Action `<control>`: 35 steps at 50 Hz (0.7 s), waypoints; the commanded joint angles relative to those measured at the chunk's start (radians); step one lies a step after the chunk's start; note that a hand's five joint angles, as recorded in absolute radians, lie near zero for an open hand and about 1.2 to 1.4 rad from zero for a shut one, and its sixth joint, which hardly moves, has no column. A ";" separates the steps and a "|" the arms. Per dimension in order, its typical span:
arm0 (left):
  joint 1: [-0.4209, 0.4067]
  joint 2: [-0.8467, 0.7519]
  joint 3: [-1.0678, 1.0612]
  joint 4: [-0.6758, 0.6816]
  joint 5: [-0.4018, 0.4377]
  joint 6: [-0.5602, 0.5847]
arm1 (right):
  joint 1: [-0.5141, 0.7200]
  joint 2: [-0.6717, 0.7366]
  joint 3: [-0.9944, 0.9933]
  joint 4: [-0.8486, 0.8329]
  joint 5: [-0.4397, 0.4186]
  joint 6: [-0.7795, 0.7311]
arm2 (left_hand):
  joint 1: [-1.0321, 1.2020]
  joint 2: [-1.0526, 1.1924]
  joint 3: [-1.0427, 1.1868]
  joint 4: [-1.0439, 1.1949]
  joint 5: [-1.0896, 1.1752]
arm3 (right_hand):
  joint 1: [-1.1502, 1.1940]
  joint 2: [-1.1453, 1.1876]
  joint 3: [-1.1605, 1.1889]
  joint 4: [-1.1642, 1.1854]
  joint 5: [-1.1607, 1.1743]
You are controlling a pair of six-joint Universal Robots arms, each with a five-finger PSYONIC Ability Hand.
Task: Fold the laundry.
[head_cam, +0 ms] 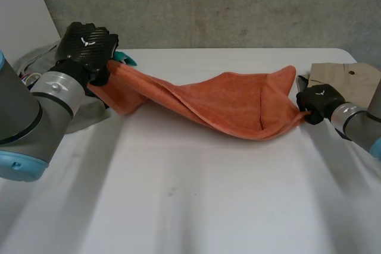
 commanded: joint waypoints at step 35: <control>0.009 -0.224 0.383 -0.409 -0.128 0.436 | -0.045 -0.342 -0.098 0.689 0.178 -0.308 | 0.257 0.197 0.199 0.199 0.225 | 0.263 0.219 0.224 0.219 0.235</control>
